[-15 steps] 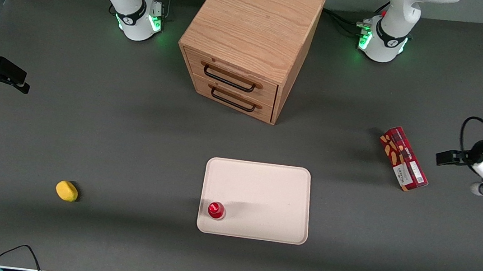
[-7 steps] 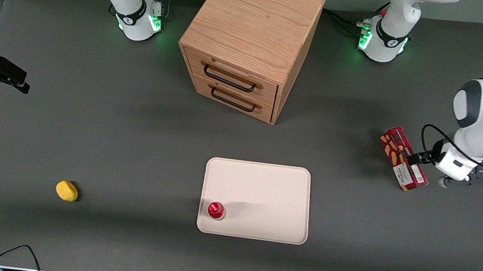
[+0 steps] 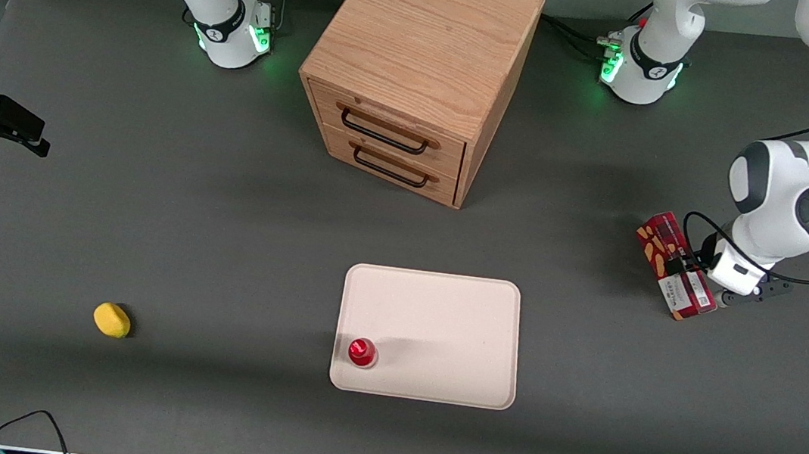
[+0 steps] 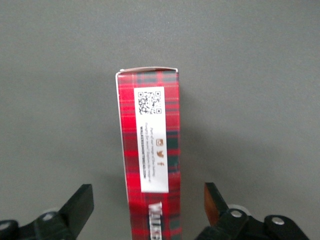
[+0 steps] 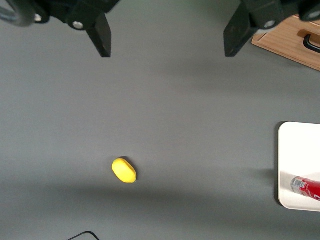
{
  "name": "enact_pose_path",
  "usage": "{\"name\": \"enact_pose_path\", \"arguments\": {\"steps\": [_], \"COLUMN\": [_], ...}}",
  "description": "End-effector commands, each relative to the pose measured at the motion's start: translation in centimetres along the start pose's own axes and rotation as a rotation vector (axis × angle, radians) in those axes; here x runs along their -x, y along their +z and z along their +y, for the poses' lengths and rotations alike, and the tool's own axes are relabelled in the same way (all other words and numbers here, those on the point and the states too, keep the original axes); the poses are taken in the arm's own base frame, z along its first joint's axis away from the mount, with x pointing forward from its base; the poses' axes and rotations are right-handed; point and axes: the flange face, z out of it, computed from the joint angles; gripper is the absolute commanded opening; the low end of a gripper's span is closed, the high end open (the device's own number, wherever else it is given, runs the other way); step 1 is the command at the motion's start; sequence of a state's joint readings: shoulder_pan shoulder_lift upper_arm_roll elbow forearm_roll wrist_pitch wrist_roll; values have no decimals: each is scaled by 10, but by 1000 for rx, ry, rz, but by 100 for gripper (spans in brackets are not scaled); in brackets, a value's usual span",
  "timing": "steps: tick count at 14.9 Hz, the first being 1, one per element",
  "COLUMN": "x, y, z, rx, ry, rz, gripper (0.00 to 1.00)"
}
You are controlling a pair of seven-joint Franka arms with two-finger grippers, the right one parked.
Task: Place red cookie box on tray
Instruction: 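Lower the open left gripper over the cookie box's middle, then close the left gripper on the red cookie box, then lift the cookie box upright with the left gripper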
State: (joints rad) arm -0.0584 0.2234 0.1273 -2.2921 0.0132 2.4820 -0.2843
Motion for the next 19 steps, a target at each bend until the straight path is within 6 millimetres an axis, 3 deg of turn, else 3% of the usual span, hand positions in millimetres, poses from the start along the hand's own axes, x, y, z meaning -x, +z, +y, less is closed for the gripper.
{"name": "enact_pose_path", "arguments": {"steps": [1,3,6,10,14,16,19], "x": [1,0,3,4,2,-4,-16], "y": [13,18,26,25,7,-28,-99], "z": [-14,-14,-13,-8,-4,0,11], "rx": [11,13,32,46,55,59,52], "ry": [-49,-51,-77,-104,-104,-81,-54], "rz": [20,25,25,22,26,-1,-86], "gripper": [93,81,44,3,0,0,0]}}
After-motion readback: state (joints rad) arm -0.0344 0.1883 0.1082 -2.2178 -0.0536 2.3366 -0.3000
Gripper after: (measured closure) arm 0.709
